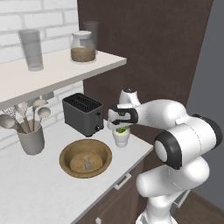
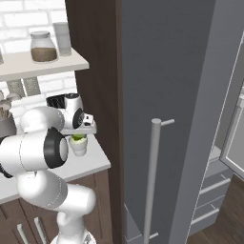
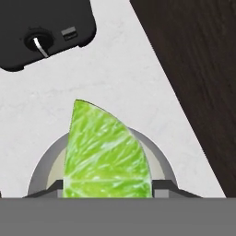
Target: Grab a lemon wedge from the fridge and one ice cube from the ice bowl, and put them in the glass of lemonade.
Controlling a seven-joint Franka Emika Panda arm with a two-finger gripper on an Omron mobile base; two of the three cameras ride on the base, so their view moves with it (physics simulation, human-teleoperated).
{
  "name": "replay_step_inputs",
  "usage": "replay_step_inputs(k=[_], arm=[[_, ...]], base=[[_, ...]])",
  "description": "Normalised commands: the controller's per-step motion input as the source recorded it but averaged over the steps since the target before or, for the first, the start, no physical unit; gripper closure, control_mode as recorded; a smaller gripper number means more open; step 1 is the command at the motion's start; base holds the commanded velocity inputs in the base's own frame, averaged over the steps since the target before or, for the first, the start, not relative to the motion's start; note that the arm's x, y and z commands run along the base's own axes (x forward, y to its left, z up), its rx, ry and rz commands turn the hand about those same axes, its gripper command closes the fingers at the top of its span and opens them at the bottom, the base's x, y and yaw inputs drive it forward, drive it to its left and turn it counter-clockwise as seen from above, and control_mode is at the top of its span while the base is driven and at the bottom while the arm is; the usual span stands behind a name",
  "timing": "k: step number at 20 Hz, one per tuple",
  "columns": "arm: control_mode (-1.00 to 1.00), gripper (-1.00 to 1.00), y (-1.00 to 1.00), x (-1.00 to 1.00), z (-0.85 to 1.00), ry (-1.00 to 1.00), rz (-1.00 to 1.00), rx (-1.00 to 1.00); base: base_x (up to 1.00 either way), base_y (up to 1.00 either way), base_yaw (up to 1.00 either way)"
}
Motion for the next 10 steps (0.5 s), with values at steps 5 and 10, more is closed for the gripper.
replay_step_inputs(k=[5,10], arm=[[-1.0,1.0,0.0,-0.03,0.0,-0.01,0.0,0.0],[-1.0,1.0,0.0,-0.01,0.0,-0.07,0.0,0.0]], base=[[0.0,0.0,0.0],[0.0,0.0,0.0]])
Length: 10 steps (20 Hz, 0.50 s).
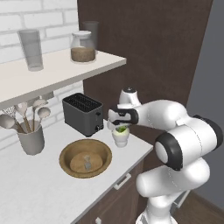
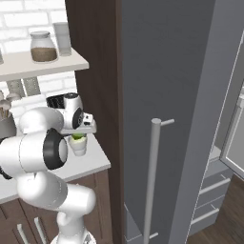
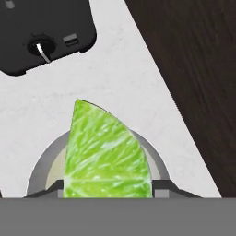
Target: Grab a lemon wedge from the fridge and one ice cube from the ice bowl, and put them in the glass of lemonade.
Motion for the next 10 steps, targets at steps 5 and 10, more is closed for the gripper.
replay_step_inputs(k=[5,10], arm=[[-1.0,1.0,0.0,0.0,0.23,-0.03,0.0,0.01],[-1.0,1.0,0.0,0.0,0.0,0.0,0.0,0.0]], base=[[0.0,0.0,0.0],[0.0,0.0,0.0]])
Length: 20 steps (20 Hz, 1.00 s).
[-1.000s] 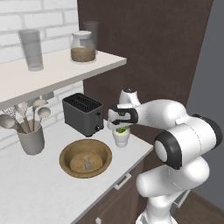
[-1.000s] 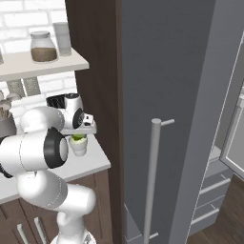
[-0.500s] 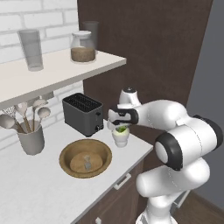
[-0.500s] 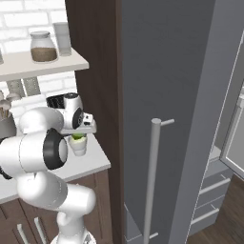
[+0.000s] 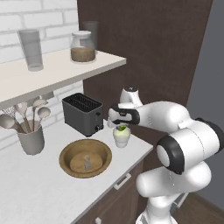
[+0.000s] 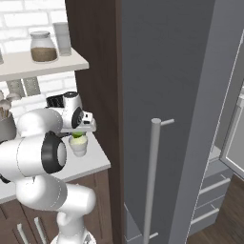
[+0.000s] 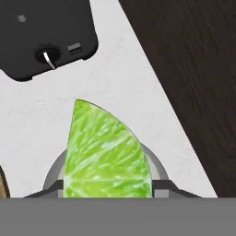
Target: Grab a lemon wedge from the fridge and one ice cube from the ice bowl, and put them in the glass of lemonade.
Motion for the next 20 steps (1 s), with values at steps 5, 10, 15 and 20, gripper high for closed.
replay_step_inputs(k=[5,10,15,20], arm=[[-1.0,1.0,0.0,0.0,0.0,0.0,0.0,0.0],[-1.0,-1.0,0.0,0.0,0.0,0.0,0.0,0.0],[-1.0,-1.0,0.0,0.0,0.0,0.0,0.0,0.0],[-1.0,-1.0,0.0,0.0,0.0,0.0,0.0,0.0]], base=[[0.0,0.0,0.0],[0.0,0.0,0.0],[0.0,0.0,0.0],[0.0,0.0,0.0]])
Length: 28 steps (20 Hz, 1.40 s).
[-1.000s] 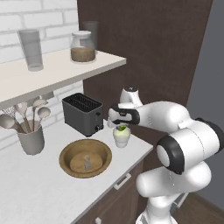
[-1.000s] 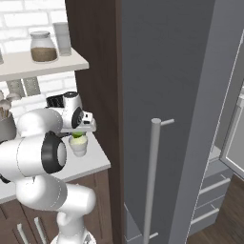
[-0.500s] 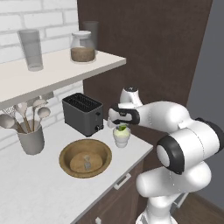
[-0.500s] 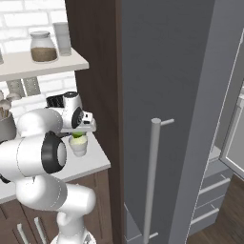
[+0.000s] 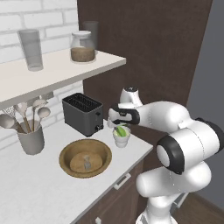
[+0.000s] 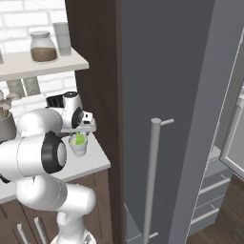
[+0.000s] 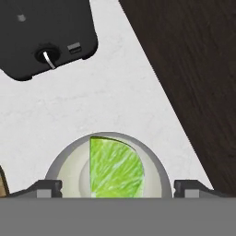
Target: Grab a lemon wedge from the fridge and one ice cube from the ice bowl, and put them in the glass of lemonade.
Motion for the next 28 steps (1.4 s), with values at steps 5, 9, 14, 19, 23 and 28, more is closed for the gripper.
replay_step_inputs(k=[5,9,14,19,23,28], arm=[[-1.0,-1.0,0.0,-0.13,0.27,-0.03,0.0,0.0],[-1.0,-1.0,0.12,-0.65,0.56,-0.01,0.03,0.0],[-1.0,-1.0,0.37,-0.81,0.27,0.15,0.21,-0.01],[-1.0,-1.0,0.61,-0.71,0.04,0.33,0.31,-0.01],[-1.0,-1.0,0.88,-0.46,0.0,0.38,0.32,-0.04],[-1.0,-1.0,1.0,-0.13,-0.31,0.17,0.26,-0.02]], base=[[0.0,0.0,0.0],[0.0,0.0,0.0],[0.0,0.0,0.0],[0.0,0.0,0.0],[0.0,0.0,0.0],[0.0,0.0,0.0]])
